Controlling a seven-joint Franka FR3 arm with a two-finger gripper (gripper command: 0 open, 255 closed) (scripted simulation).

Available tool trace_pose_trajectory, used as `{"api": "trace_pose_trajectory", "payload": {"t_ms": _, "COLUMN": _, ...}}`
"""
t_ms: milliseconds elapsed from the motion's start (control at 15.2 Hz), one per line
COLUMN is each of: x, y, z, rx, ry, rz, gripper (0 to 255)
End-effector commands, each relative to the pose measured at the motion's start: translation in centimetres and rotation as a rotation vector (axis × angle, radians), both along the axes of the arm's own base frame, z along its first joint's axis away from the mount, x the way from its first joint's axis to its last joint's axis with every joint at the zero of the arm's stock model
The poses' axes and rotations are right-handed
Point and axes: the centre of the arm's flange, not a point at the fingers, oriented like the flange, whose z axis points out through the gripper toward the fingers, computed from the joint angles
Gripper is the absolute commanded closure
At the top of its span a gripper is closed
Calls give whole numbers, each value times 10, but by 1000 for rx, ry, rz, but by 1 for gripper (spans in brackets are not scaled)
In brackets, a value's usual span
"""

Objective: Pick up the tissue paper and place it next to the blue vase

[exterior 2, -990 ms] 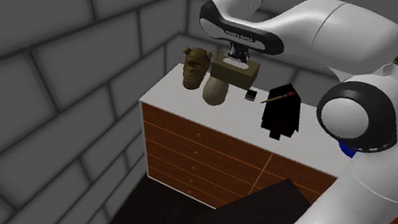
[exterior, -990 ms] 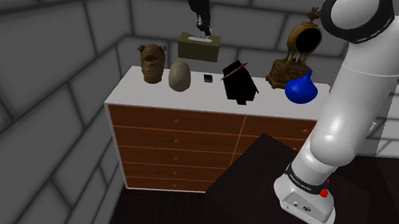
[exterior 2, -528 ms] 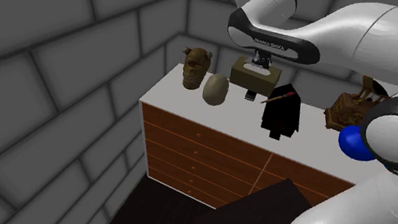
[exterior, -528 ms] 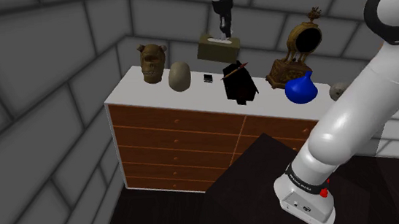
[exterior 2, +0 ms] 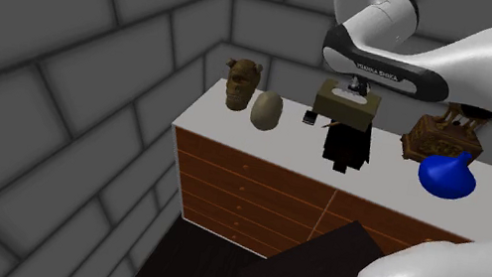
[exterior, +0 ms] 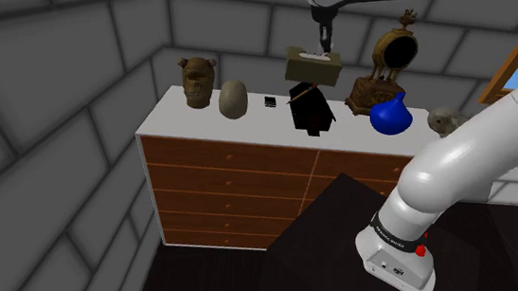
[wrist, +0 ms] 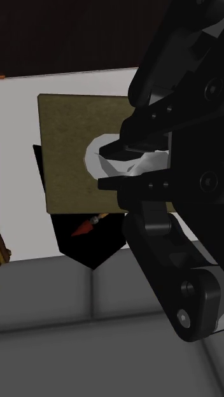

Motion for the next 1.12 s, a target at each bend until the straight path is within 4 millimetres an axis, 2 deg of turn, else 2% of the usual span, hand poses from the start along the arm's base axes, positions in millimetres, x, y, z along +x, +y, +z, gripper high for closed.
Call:
{"api": "trace_pose_trajectory", "payload": {"t_ms": 0, "x": -22, "y": -19, "z": -1, "rx": 1, "ry": 0, "rz": 1, "gripper": 255}}
{"api": "trace_pose_trajectory", "payload": {"t_ms": 1056, "x": -182, "y": -158, "z": -1, "rx": 1, "ry": 0, "rz": 1, "gripper": 255}}
